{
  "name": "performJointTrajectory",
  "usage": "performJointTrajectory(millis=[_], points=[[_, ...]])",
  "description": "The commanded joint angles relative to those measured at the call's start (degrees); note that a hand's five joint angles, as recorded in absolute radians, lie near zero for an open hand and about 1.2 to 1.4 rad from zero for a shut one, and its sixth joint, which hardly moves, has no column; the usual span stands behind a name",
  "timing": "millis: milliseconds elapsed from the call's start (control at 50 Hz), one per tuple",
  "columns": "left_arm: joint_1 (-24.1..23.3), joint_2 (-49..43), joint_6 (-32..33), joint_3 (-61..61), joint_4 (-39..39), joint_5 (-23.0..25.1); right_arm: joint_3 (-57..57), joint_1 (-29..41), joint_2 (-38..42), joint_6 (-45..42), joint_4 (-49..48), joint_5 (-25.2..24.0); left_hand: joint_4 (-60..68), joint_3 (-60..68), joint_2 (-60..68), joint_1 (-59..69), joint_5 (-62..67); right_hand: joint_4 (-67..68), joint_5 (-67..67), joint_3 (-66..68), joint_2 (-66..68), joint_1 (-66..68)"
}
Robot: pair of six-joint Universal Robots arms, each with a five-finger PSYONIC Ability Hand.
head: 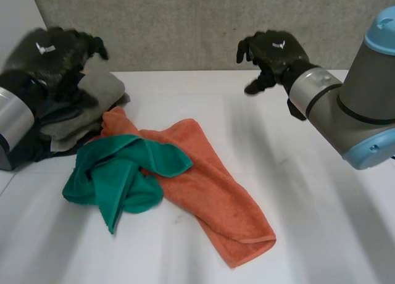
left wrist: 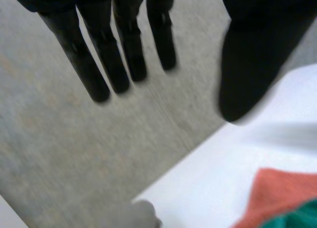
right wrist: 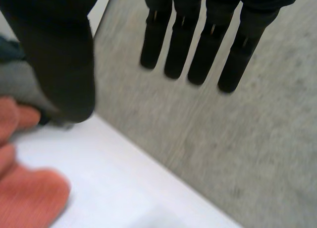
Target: Fold the laundry.
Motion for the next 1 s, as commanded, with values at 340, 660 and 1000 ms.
performJointTrajectory(millis=[340, 660, 1000], points=[[1.6, -33.9, 19.4, 3.2, 1.2, 0.0, 21.1, -2.2, -1.0, -10.9, -2.8, -1.3, 24.0, 23.9, 25.4, 29.3, 24.7, -20.0, -19.3, -19.9, -19.5, -19.0], [6.2, -33.3, 16.7, 28.7, 18.3, -14.0, 24.9, 0.6, -3.0, -12.5, -2.2, -1.8, 44.1, 44.0, 45.5, 49.4, 44.8, -19.1, -18.4, -19.1, -18.7, -18.1], [6.2, -43.6, 23.3, 34.5, 6.5, -14.2, 27.7, 3.8, -5.4, -12.9, 1.3, 0.9, -25.9, -26.0, -24.5, -20.6, -25.2, -18.6, -17.9, -18.6, -18.2, -17.6]])
